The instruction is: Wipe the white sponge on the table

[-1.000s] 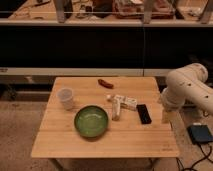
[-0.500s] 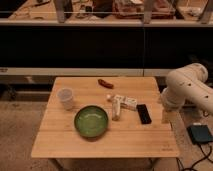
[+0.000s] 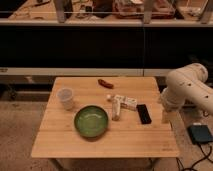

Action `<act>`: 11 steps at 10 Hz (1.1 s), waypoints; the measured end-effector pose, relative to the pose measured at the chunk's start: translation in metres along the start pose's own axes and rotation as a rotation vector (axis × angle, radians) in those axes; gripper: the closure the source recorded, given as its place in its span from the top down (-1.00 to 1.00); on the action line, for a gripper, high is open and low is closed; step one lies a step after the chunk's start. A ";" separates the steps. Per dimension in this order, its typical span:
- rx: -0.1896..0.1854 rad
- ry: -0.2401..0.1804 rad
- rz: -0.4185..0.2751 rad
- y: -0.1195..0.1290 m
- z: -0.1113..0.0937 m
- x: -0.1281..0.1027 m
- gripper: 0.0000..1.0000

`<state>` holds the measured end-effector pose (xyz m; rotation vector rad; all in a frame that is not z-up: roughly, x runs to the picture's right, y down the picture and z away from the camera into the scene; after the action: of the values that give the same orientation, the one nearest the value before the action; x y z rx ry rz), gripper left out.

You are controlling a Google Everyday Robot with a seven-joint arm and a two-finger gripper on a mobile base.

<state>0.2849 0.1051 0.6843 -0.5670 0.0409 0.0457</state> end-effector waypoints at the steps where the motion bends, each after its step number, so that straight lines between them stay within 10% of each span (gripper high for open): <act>1: 0.000 0.000 0.000 0.000 0.000 0.000 0.30; 7: 0.004 -0.002 -0.006 -0.001 0.000 -0.001 0.30; 11: 0.084 -0.052 -0.182 -0.017 0.000 -0.017 0.30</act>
<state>0.2688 0.0900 0.6943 -0.4837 -0.0595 -0.1179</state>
